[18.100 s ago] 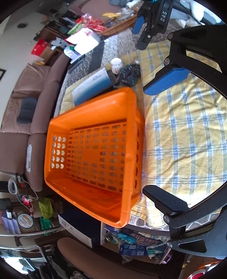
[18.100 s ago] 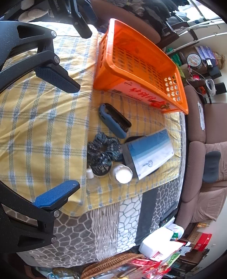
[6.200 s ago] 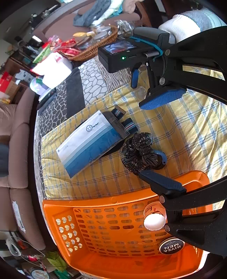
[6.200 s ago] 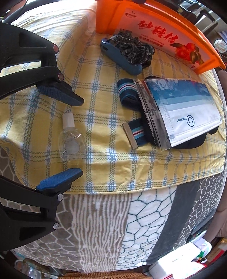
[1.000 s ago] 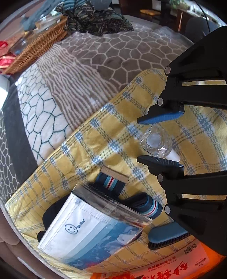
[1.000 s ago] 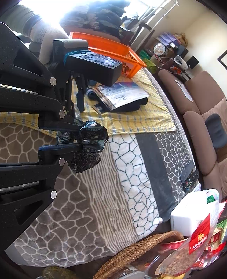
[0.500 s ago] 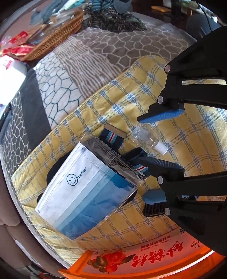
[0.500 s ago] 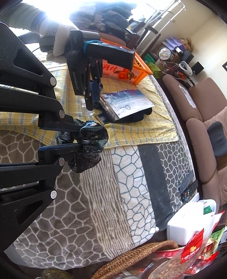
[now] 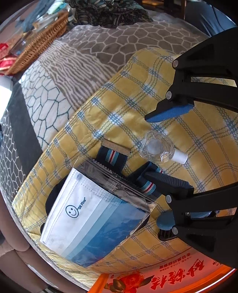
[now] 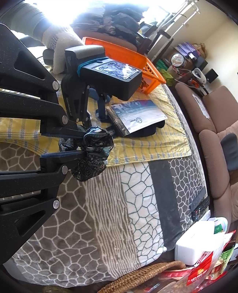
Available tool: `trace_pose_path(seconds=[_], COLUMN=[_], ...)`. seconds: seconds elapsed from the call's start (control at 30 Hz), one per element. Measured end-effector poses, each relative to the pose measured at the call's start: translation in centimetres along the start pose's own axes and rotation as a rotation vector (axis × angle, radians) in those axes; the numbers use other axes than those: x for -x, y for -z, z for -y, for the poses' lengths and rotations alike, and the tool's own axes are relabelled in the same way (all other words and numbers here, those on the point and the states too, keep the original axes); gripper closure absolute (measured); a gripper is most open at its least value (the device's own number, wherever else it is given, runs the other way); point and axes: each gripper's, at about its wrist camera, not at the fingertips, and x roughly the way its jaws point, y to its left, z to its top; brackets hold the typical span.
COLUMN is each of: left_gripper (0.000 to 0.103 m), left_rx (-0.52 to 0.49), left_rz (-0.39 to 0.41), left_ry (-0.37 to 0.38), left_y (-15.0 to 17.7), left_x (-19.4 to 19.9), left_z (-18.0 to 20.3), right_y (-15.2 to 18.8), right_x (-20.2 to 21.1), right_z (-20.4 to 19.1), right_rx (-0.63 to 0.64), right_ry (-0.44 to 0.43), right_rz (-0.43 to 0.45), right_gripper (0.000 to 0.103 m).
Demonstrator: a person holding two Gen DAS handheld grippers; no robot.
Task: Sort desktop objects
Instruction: 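Close the left gripper on the small glass bottle while the right holds the scrunchie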
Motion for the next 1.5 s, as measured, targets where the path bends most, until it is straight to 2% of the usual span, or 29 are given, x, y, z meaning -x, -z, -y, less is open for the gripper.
trace_pose_path(seconds=[0.03, 0.1, 0.37, 0.43, 0.47, 0.53, 0.73, 0.9, 1.07, 1.17, 1.33, 1.4, 1.5], left_gripper=[0.054, 0.071, 0.071, 0.08, 0.088, 0.091, 0.091, 0.072, 0.069, 0.063, 0.063, 0.071, 0.071], left_rx=[-0.004, -0.013, 0.077, 0.084, 0.09, 0.098, 0.126, 0.092, 0.035, 0.033, 0.052, 0.058, 0.074], left_rz=[0.003, 0.009, 0.075, 0.092, 0.099, 0.114, 0.103, 0.054, -0.005, -0.02, -0.018, -0.014, -0.003], left_ry=[-0.01, -0.042, 0.024, 0.033, 0.036, 0.042, 0.019, 0.012, -0.021, -0.018, 0.004, 0.021, 0.016], left_y=[0.2, 0.4, 1.1, 1.3, 1.5, 2.0, 3.4, 4.3, 4.1, 4.1, 4.2, 4.3, 4.4], left_x=[0.0, 0.1, 4.0, 5.3, 5.9, 6.9, 7.8, 5.7, 2.9, 1.8, 1.3, 1.3, 1.6], left_z=[0.0, 0.1, -1.7, -1.7, -1.9, -2.2, -3.0, -2.0, -0.9, -0.8, -1.0, -1.1, -1.4], right_y=[0.0, 0.1, 0.1, 0.0, 0.0, -0.1, 0.0, 0.4, 0.4, 0.4, 0.5, 0.5, 0.5], right_x=[-0.1, -0.2, 0.0, 0.3, 0.4, 0.6, 1.1, 1.0, 0.3, 0.0, -0.7, -1.0, -1.3], right_z=[0.0, 0.2, -0.2, -0.8, -1.1, -1.8, -4.3, -5.2, -5.0, -4.7, -4.4, -4.2, -4.2], right_rx=[-0.002, -0.008, -0.008, -0.005, -0.003, 0.002, 0.013, 0.018, 0.0, -0.008, -0.013, -0.018, -0.025], right_ry=[0.001, 0.003, 0.007, 0.009, 0.009, 0.009, 0.017, 0.025, 0.029, 0.025, 0.022, 0.023, 0.023], right_rz=[-0.001, 0.0, 0.009, 0.015, 0.017, 0.021, 0.034, 0.033, 0.027, 0.023, 0.011, 0.008, 0.006], right_gripper=[0.092, 0.092, 0.092, 0.092, 0.092, 0.092, 0.092, 0.092, 0.092, 0.092, 0.092, 0.092, 0.092])
